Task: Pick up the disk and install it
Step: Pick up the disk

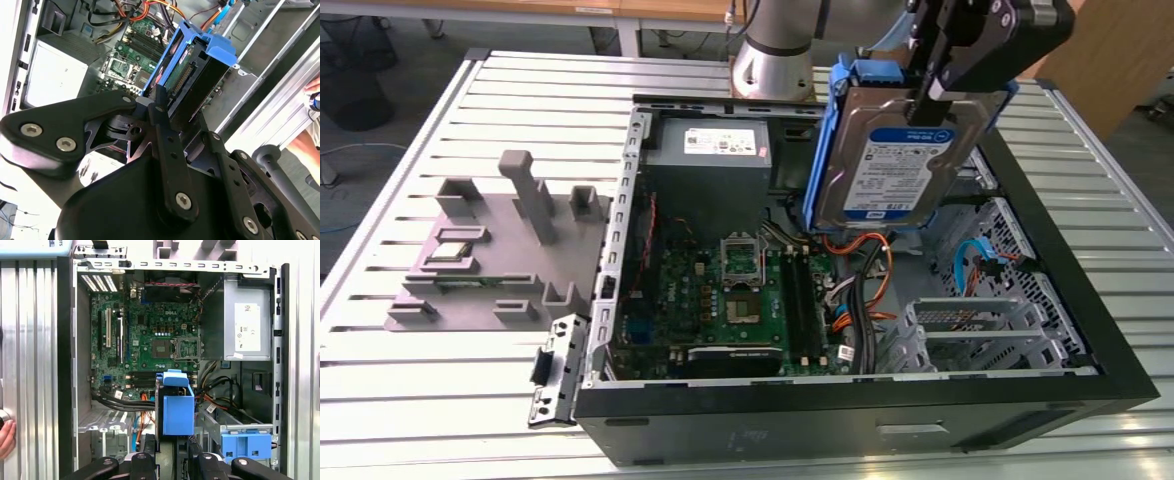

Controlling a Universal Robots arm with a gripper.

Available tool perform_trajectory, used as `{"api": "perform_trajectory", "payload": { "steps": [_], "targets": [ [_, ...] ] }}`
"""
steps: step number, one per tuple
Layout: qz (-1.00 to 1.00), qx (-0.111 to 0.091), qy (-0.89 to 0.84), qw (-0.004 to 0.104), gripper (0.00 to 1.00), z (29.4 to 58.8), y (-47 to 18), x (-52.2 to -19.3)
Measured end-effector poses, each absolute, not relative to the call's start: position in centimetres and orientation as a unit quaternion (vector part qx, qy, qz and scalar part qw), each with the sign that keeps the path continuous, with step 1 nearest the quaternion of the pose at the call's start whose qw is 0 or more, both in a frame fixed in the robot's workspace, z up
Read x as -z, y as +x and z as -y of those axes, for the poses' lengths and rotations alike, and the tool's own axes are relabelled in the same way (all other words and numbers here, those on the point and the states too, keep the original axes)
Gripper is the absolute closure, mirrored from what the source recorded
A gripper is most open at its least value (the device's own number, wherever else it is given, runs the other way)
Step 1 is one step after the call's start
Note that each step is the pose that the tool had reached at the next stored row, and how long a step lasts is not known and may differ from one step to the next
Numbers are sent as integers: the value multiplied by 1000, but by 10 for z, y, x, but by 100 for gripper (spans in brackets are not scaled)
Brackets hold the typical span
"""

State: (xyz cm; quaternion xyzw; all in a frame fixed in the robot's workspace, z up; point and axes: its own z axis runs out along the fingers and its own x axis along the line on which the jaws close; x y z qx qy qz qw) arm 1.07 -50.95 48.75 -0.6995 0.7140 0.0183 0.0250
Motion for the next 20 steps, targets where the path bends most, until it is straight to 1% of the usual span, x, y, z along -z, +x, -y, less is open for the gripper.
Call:
{"api": "perform_trajectory", "payload": {
  "steps": [20],
  "targets": [
    [-714, -18, -699, 25, 65, 536, 11, -487]
  ]
}}
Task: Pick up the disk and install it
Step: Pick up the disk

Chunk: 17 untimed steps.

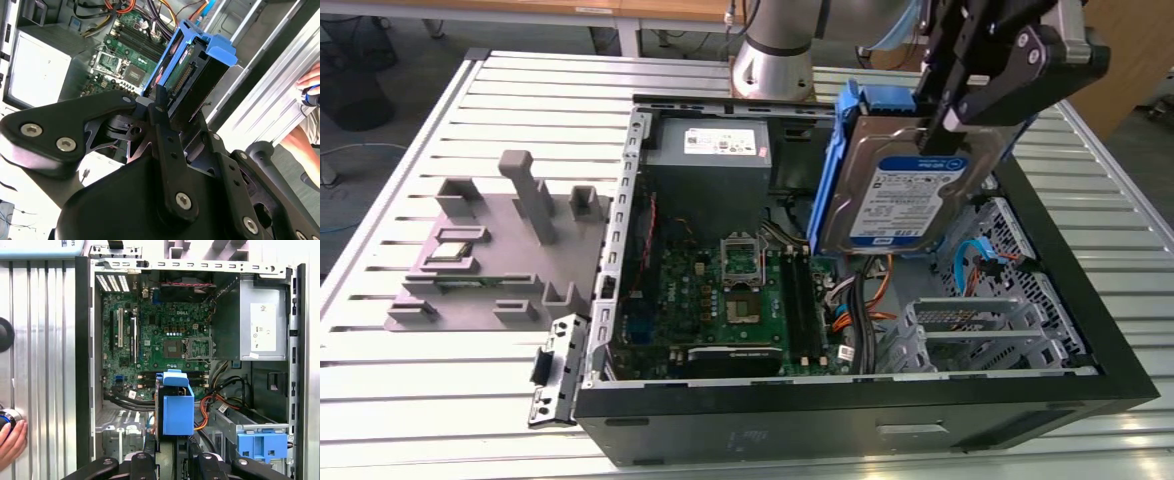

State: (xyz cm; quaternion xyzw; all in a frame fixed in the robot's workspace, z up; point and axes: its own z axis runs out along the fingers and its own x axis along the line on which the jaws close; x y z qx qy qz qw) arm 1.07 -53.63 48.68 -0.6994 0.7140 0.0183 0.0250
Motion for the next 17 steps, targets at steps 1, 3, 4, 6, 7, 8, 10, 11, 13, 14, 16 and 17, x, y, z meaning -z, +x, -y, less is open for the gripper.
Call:
{"api": "perform_trajectory", "payload": {
  "steps": [1, 3, 4, 6, 7, 8, 10, 11, 13, 14, 16, 17],
  "targets": [
    [-714, -18, -699, 25, 65, 538, 11, -487],
    [-714, -18, -699, 25, 65, 540, 11, -487],
    [-714, -18, -699, 25, 65, 541, 11, -487],
    [-714, -18, -699, 25, 65, 544, 11, -486],
    [-714, -18, -699, 25, 65, 544, 11, -486],
    [-714, -18, -699, 25, 65, 545, 11, -486],
    [-714, -18, -699, 25, 65, 547, 11, -486],
    [-714, -18, -699, 25, 65, 548, 11, -486],
    [-714, -18, -699, 25, 65, 549, 11, -486],
    [-714, -18, -699, 25, 65, 550, 11, -486],
    [-714, -18, -699, 25, 65, 551, 11, -486],
    [-714, -18, -699, 25, 65, 551, 11, -486]
  ]
}}
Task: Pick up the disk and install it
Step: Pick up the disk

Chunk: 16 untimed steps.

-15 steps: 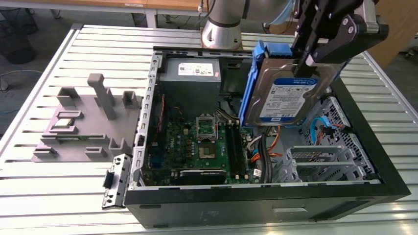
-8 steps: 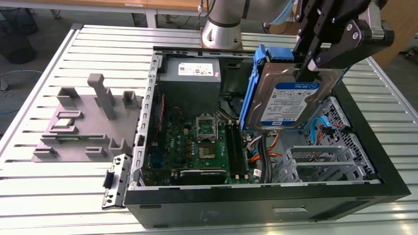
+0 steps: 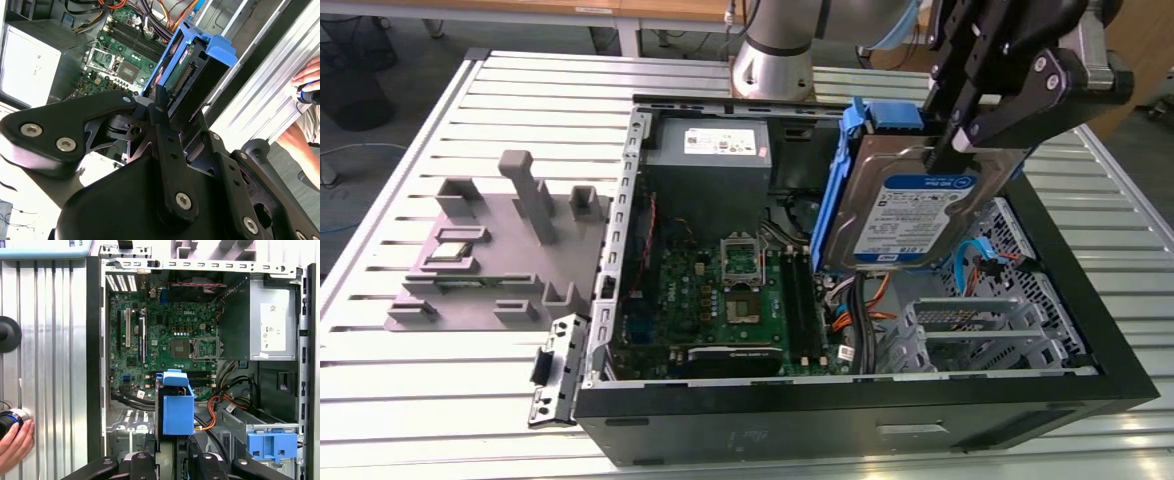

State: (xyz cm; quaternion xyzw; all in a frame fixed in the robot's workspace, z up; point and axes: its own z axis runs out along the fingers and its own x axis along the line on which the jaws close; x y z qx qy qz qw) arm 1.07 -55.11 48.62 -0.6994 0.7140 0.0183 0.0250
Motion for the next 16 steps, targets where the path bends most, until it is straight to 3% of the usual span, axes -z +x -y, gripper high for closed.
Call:
{"api": "perform_trajectory", "payload": {
  "steps": [16],
  "targets": [
    [-714, -18, -699, 25, 65, 556, 11, -486]
  ]
}}
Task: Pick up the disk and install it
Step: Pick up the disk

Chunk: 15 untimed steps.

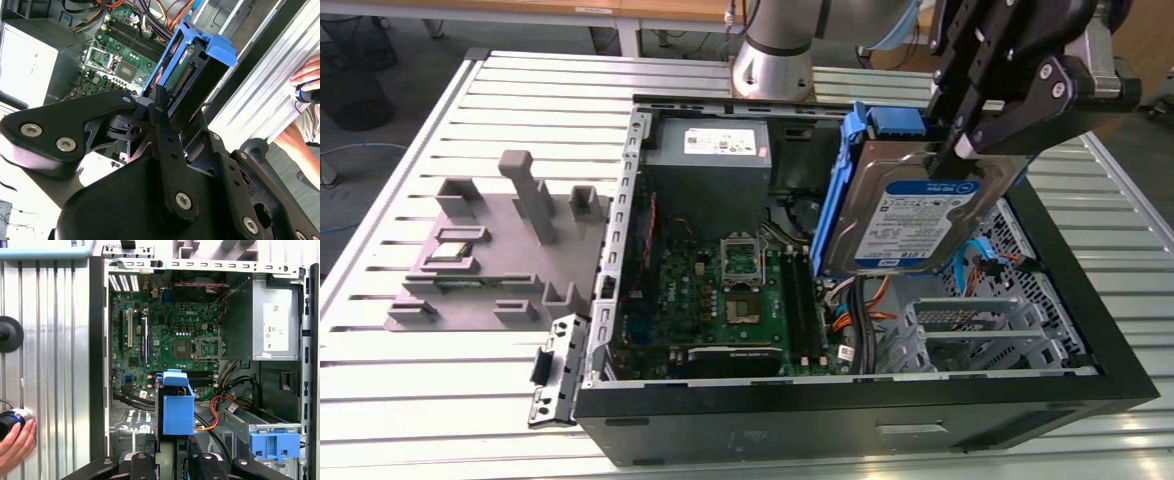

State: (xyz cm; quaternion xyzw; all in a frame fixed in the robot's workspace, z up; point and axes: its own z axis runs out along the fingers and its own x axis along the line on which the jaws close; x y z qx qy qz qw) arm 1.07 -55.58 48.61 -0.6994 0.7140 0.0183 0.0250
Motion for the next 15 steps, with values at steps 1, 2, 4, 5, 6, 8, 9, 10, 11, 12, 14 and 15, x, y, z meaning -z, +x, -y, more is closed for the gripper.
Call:
{"api": "perform_trajectory", "payload": {
  "steps": [1, 2, 4, 5, 6, 8, 9, 10, 11, 12, 14, 15],
  "targets": [
    [-714, -18, -699, 25, 65, 556, 11, -486],
    [-714, -18, -699, 25, 65, 556, 11, -486],
    [-714, -18, -699, 25, 65, 556, 11, -486],
    [-714, -18, -700, 25, 65, 556, 12, -486],
    [-714, -18, -699, 25, 65, 556, 13, -486],
    [-714, -18, -699, 25, 65, 556, 15, -486],
    [-714, -18, -699, 25, 65, 556, 17, -486],
    [-714, -18, -699, 25, 65, 556, 19, -486],
    [-714, -18, -699, 25, 65, 556, 20, -486],
    [-714, -18, -699, 25, 65, 556, 22, -486],
    [-714, -18, -699, 25, 65, 556, 25, -486],
    [-714, -18, -699, 25, 65, 556, 27, -486]
  ]
}}
